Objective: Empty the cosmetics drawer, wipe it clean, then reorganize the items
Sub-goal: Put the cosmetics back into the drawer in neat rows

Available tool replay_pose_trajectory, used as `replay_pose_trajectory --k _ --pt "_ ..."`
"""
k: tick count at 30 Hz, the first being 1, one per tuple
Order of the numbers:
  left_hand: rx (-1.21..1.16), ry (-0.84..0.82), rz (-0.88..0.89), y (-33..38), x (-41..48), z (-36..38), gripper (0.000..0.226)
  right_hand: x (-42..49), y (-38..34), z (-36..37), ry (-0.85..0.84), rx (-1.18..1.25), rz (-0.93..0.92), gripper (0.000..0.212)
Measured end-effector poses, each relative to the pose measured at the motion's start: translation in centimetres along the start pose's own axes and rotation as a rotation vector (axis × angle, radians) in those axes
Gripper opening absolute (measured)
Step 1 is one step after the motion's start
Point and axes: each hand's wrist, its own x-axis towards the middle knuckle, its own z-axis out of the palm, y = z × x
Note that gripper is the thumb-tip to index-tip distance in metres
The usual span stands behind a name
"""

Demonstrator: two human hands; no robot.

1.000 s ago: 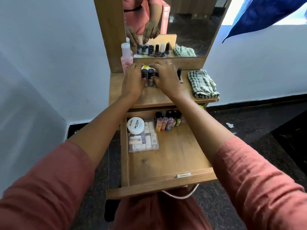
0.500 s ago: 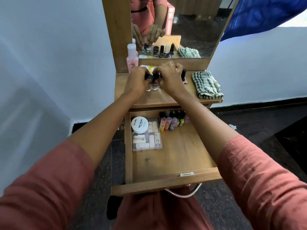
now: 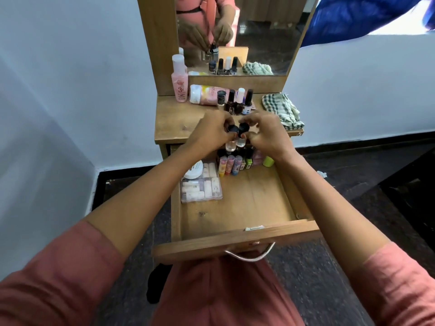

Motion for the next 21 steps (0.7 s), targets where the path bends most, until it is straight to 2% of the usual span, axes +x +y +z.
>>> replay_pose_trajectory --k 9,15,21 --pt "0.119 -0.160 -0.021 1.4 -0.1 5.7 0.023 -3.4 4.3 1.2 -0.041 0.020 0.153 0.034" --pt "0.194 -0.168 -0.042 0.7 -0.1 7.8 0.023 -4.0 6.1 2.9 -0.154 0.003 0.241 0.033" --pt "0.370 -0.156 0.024 0.0 0.1 9.1 0.030 -4.1 7.2 4.3 -0.191 0.010 0.256 0.029"
